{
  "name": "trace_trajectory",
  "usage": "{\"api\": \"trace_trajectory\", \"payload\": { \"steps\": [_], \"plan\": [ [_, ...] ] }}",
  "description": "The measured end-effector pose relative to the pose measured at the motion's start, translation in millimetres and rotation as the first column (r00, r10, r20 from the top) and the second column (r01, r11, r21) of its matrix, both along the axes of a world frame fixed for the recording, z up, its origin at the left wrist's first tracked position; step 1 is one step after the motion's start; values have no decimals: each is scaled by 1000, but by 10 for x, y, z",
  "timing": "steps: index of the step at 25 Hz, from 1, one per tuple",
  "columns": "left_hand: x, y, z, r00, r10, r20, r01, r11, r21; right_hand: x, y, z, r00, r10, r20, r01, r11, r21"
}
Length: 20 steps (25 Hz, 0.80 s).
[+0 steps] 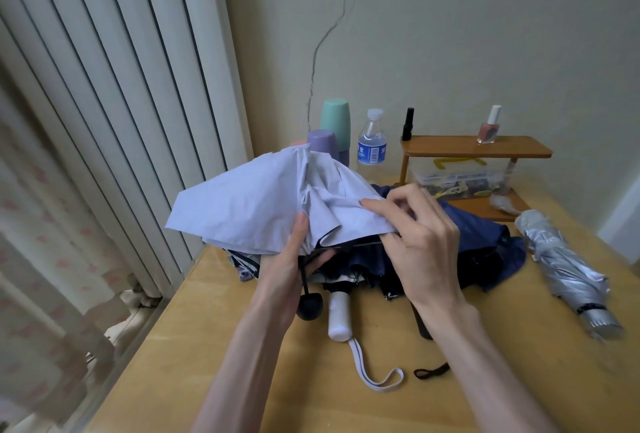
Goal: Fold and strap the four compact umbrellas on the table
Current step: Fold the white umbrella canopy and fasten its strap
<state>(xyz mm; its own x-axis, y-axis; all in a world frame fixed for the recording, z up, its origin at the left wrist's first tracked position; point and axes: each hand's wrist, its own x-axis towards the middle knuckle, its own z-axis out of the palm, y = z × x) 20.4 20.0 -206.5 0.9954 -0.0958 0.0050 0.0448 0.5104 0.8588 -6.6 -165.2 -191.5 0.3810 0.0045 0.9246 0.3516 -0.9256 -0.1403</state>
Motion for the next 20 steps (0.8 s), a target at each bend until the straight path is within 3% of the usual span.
{"api": "trace_trajectory", "payload": {
  "steps": [4,7,8,10,12,14,16,18,20],
  "plan": [
    [-17,-38,43,999,46,-26,-48,996,-81,-28,-21,62,983,184,-3,-175,937,302],
    [-11,-29,51,997,52,-56,-58,994,-95,20,-175,100,908,360,-216,-149,758,635],
    [-3,-14,44,996,54,-67,-60,994,-97,40,-242,100,854,408,-323,-103,740,664],
    [2,13,28,995,50,-82,-56,995,-82,31,-352,96,801,333,-497,-57,869,491],
    [3,23,12,996,32,-84,-37,998,-53,-13,-325,103,789,287,-544,-128,941,312],
    [0,17,-4,997,24,-71,-26,999,-32,-28,-224,130,833,229,-504,-171,972,159],
    [5,13,-24,998,21,-59,-22,1000,-13,-5,-133,115,927,71,-369,-80,997,-10],
    [8,18,-36,996,26,-81,-28,1000,-14,8,-101,100,974,-2,-225,12,999,41],
    [17,29,-39,994,38,-100,-42,999,-34,-24,-85,74,995,2,-99,21,973,230]
  ]
}}
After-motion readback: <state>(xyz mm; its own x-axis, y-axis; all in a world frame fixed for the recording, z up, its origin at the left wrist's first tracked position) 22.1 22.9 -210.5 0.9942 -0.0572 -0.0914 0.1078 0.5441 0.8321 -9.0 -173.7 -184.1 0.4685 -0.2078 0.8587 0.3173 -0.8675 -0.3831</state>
